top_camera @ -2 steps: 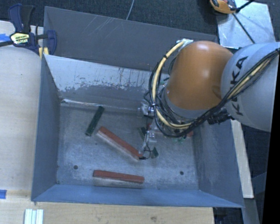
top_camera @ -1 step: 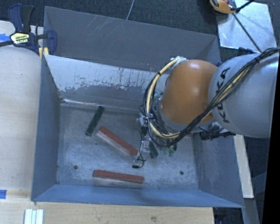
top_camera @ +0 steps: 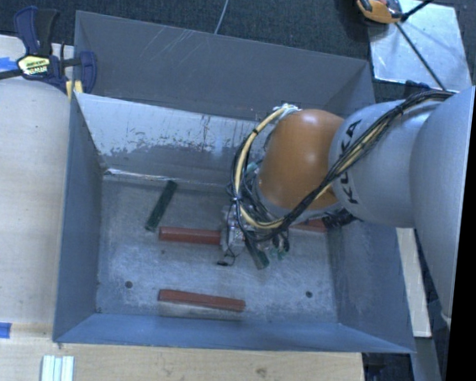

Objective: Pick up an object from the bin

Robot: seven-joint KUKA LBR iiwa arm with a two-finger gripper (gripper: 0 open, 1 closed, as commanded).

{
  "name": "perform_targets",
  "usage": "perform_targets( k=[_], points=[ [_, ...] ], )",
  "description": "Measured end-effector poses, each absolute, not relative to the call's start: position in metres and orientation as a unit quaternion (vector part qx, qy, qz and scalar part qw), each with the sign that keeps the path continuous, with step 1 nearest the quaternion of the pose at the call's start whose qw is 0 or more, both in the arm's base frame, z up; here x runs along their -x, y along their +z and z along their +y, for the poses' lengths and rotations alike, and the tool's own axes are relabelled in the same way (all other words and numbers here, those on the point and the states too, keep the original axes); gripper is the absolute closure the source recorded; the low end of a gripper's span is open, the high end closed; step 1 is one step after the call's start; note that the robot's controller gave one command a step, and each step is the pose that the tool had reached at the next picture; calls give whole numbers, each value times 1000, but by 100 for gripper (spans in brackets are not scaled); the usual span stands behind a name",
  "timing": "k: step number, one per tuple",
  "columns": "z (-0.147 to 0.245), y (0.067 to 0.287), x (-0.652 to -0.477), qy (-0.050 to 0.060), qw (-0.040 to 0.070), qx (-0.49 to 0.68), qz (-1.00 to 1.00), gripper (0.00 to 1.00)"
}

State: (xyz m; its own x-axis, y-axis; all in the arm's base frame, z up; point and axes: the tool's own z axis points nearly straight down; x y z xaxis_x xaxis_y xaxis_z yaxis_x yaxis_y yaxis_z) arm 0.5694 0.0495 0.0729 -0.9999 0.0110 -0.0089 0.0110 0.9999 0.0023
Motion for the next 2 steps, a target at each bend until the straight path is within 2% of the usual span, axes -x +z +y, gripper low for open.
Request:
perform_targets(
  k=[1,2],
  points=[
    [49,71,-568,0,2,-6,1000,0],
    [49,72,-568,1,3,-6,1000,100]
  ],
)
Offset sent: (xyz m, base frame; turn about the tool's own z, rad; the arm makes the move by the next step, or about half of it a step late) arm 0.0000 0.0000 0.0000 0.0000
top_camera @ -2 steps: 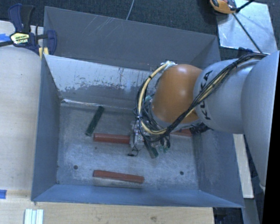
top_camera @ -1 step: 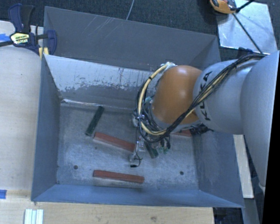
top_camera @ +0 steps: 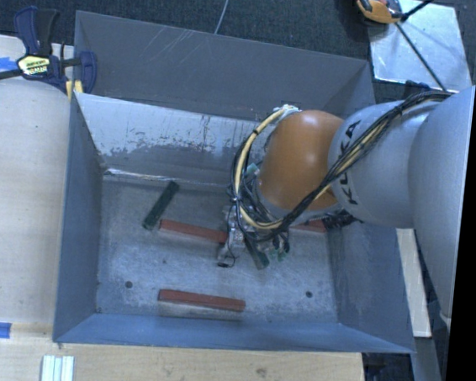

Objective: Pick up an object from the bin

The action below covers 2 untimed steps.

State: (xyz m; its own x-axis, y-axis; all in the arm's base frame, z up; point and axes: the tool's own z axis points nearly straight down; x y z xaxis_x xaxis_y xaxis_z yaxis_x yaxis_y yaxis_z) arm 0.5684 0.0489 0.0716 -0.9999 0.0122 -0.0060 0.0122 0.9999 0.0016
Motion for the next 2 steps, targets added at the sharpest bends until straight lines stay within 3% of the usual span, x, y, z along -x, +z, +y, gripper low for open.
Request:
perform_targets(
  k=[1,2],
  points=[
    [49,72,-568,1,3,-6,1000,100],
    [95,242,-582,1,5,-7,1000,100]
  ],
)
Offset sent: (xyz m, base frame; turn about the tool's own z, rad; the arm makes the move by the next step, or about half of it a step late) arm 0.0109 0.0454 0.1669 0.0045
